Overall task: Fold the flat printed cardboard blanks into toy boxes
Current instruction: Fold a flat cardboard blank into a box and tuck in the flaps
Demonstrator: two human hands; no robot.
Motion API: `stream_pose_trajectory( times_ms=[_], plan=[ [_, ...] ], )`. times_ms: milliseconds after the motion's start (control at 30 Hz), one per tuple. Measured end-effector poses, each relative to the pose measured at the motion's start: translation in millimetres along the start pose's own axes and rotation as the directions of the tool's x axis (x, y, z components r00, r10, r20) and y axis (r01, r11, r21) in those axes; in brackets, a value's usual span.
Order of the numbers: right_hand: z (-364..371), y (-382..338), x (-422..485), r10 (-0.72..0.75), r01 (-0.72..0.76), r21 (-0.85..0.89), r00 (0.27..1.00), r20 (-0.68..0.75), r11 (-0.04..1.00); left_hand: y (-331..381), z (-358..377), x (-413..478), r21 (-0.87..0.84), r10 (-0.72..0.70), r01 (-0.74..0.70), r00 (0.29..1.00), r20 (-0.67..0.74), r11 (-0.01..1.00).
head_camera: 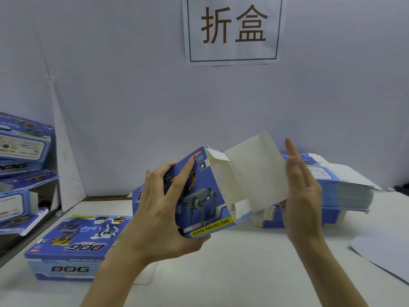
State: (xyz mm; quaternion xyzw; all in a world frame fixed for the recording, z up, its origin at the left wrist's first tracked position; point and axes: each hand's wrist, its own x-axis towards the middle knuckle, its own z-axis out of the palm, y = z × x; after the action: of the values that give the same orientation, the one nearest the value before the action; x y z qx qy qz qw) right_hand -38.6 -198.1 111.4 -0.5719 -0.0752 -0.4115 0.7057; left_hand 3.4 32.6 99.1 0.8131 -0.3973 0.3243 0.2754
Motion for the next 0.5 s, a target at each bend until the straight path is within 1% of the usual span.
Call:
stream_pose_trajectory(
  times_ms=[33, 67, 100, 133, 167, 200, 233, 300, 367, 433, 500],
  plan=[
    [-1.1, -4.2, 1.7, 0.123, -0.121, 0.108, 0.992, -0.014, 0.987, 0.5, 0.2, -0.1, -0.001, 0.009, -0.009, 1.0, 0.0, 1.0],
    [-1.4, -8.6, 3.4, 0.251, -0.238, 0.244, 0.968, -0.022, 0.94, 1.4, 0.9, 0.1, 0.003, 0.02, -0.02, 1.0, -0.004, 1.0],
    [-1.9, -12.8, 4.4, 0.356, -0.331, 0.385, 0.934, 0.005, 0.862, 2.7, 1.9, 0.1, 0.014, 0.029, -0.029, 1.0, -0.009, 0.999],
    [-2.3, -15.7, 5.5, 0.429, -0.399, 0.478, 0.902, 0.049, 0.783, 3.9, 2.9, 0.3, 0.03, 0.036, -0.036, 0.999, -0.014, 0.999],
    [-3.1, -18.0, 6.0, 0.46, -0.442, 0.505, 0.883, 0.099, 0.741, 4.4, 3.8, 0.1, 0.045, 0.04, -0.039, 0.999, -0.018, 0.998],
    [-3.9, -18.1, 6.5, 0.465, -0.469, 0.472, 0.875, 0.135, 0.747, 4.5, 4.2, 0.1, 0.052, 0.038, -0.037, 0.999, -0.019, 0.998],
    [-4.2, -17.1, 6.7, 0.459, -0.477, 0.403, 0.876, 0.147, 0.781, 4.3, 4.1, -0.2, 0.049, 0.028, -0.028, 0.999, -0.017, 0.998],
    [-5.4, -13.1, 6.8, 0.427, -0.444, 0.277, 0.896, 0.12, 0.852, 4.7, 2.9, 0.3, 0.033, 0.006, -0.006, 1.0, -0.014, 0.999],
    [-6.4, -11.2, 6.3, 0.384, -0.404, 0.24, 0.915, 0.125, 0.883, 6.1, 2.9, 1.6, 0.06, 0.004, -0.003, 1.0, -0.025, 0.998],
    [-4.6, -11.1, 4.9, 0.34, -0.373, 0.229, 0.925, 0.17, 0.899, 8.1, 3.9, 2.9, 0.108, 0.001, 0.002, 0.999, -0.034, 0.994],
    [0.4, -11.3, 1.8, 0.297, -0.328, 0.227, 0.941, 0.161, 0.917, 9.6, 5.2, 3.7, 0.155, -0.001, 0.009, 0.999, -0.051, 0.988]
  ],
)
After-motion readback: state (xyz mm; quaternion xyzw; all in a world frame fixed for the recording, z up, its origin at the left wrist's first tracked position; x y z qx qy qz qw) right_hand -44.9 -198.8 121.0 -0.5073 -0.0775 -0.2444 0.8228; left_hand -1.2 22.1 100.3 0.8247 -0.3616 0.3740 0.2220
